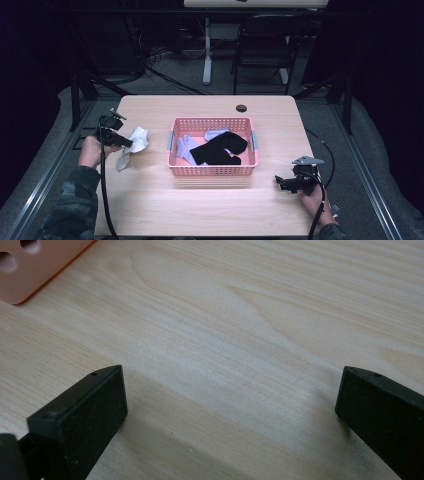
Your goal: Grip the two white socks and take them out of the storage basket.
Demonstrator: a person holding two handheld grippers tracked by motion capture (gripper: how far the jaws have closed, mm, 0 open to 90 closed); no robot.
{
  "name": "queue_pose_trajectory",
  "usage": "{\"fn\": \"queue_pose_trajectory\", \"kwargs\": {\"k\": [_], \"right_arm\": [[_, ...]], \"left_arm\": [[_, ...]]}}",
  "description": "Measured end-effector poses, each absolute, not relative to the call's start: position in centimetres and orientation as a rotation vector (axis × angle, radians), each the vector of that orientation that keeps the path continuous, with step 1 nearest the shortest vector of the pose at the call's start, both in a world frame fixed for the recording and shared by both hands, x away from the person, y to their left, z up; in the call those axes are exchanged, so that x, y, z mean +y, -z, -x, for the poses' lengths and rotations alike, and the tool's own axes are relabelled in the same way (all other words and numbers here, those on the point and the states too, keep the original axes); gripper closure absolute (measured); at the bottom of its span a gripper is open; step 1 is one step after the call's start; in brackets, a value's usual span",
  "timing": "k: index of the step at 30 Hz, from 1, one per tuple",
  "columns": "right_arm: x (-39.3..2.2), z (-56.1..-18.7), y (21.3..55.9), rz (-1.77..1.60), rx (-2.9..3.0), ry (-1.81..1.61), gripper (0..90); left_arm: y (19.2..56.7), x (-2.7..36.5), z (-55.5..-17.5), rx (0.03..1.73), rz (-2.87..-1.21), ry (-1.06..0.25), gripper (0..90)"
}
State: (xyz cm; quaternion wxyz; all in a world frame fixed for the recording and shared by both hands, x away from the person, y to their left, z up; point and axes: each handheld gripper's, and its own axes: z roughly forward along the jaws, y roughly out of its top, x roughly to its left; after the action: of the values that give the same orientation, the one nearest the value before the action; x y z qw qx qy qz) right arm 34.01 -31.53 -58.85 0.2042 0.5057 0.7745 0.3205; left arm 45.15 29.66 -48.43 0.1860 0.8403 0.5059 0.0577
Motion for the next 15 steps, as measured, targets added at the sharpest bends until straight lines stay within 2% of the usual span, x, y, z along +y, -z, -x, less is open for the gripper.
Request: {"fn": "queue_pose_trajectory", "kwargs": {"k": [4,15], "right_arm": [[-31.5,-34.0,58.9,-1.409,2.162,-0.895,0.0],[-31.5,-34.0,58.9,-1.409,2.162,-0.895,0.0]], "left_arm": [[50.3,29.8,-45.6,1.457,-2.365,-0.123,81.3],[53.8,29.2,-46.4,1.503,-2.423,-0.139,80.9]]}}
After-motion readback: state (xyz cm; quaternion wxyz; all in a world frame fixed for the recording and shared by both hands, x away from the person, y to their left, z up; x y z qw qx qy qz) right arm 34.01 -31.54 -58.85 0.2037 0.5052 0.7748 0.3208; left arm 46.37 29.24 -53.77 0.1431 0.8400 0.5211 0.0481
